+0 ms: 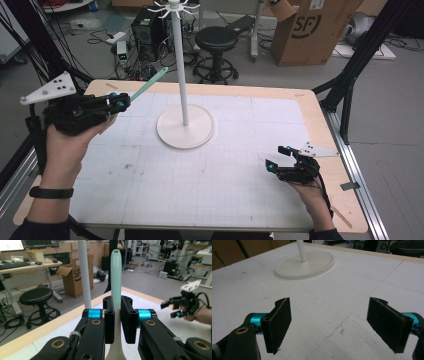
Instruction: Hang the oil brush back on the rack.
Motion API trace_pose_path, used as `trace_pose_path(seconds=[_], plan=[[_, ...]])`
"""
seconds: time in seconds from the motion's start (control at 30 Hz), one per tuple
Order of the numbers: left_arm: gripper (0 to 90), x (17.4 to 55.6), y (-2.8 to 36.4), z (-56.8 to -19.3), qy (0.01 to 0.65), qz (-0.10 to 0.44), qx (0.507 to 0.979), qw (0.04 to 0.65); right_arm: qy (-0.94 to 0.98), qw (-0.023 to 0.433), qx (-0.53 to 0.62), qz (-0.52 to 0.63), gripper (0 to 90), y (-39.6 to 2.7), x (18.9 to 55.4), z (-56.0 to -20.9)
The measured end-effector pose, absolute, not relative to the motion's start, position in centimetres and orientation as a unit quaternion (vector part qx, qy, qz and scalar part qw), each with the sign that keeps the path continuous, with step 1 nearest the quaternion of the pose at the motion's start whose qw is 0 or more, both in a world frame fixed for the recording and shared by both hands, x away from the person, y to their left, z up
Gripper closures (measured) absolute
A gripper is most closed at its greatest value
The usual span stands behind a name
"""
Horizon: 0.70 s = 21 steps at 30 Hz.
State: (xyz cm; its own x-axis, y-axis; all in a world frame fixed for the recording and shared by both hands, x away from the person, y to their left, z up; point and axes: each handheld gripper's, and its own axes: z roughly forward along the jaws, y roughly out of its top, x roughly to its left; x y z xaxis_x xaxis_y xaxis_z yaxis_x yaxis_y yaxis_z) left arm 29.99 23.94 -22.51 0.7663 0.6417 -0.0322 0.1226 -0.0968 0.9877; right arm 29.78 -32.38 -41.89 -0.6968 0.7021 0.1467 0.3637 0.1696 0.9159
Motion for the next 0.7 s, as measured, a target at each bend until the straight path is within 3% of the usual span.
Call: trace_pose_path(seconds=[0.7], plan=[[82.3, 32.0, 24.2, -16.7, 0.279, 0.221, 0.699, 0.620, 0.747, 0.156, 0.355, 0.540, 19.3, -32.6, 29.9, -41.9]])
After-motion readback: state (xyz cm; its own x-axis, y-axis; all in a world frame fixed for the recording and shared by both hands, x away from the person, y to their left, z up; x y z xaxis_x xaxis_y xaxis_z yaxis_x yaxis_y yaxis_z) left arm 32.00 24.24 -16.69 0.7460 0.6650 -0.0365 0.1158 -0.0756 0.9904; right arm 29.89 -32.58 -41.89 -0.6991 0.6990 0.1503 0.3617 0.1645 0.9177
